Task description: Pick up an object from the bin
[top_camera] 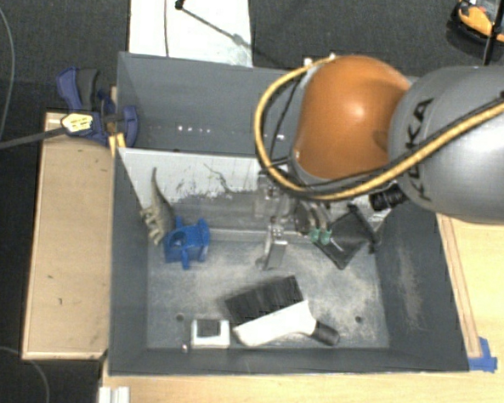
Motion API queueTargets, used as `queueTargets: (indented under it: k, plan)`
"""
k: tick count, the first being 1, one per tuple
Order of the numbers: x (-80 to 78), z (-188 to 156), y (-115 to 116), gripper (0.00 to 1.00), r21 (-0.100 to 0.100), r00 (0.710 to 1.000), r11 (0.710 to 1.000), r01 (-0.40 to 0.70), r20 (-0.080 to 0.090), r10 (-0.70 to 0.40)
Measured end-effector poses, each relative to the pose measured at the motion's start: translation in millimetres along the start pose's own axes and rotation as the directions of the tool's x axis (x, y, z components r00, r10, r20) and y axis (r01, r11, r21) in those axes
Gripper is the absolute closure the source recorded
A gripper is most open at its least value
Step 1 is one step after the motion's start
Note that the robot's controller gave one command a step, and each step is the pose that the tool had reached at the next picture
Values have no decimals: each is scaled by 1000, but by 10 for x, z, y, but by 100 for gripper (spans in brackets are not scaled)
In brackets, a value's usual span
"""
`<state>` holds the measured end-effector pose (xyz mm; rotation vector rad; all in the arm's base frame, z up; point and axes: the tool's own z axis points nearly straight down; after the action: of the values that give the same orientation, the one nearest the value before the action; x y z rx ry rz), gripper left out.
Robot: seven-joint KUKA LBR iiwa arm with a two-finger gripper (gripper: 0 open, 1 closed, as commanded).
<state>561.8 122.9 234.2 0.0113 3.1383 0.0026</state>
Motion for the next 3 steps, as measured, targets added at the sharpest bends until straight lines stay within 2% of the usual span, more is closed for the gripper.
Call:
queueTargets:
  k: [1,2,3]
  plan:
    - [0,0,0,0,0,1000,1000,-1,0,1]
    - [215,374,-245,0,-1,998,998,68,8,-68]
    - [286,743,-479,0,0,990,990,142,2,-142]
